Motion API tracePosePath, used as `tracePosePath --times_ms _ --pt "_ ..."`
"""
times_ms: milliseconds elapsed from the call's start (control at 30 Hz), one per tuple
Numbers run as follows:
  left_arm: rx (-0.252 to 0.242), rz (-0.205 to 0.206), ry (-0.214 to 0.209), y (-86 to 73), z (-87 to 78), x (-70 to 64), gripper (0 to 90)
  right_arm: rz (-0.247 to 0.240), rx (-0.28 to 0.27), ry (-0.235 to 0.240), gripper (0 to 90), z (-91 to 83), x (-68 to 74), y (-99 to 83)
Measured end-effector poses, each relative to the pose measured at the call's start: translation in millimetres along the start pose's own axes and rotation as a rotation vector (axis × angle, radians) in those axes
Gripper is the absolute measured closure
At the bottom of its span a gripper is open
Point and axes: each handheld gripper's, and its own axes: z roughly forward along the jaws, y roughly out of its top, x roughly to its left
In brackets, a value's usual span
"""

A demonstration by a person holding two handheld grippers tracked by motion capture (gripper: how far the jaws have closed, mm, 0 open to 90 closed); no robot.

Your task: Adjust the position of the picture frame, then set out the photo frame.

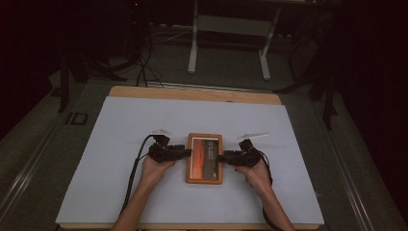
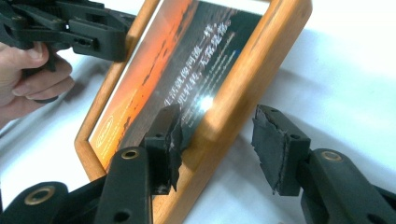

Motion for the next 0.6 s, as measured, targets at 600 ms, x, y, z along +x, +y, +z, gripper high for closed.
tracePosePath --times_ms 600 --pt "-0.053 0.056 -0.009 -12.1 -30.9 -18.4 47.1 -0.169 -0.065 -0.179 61.6 -13.4 19.0 23.1"
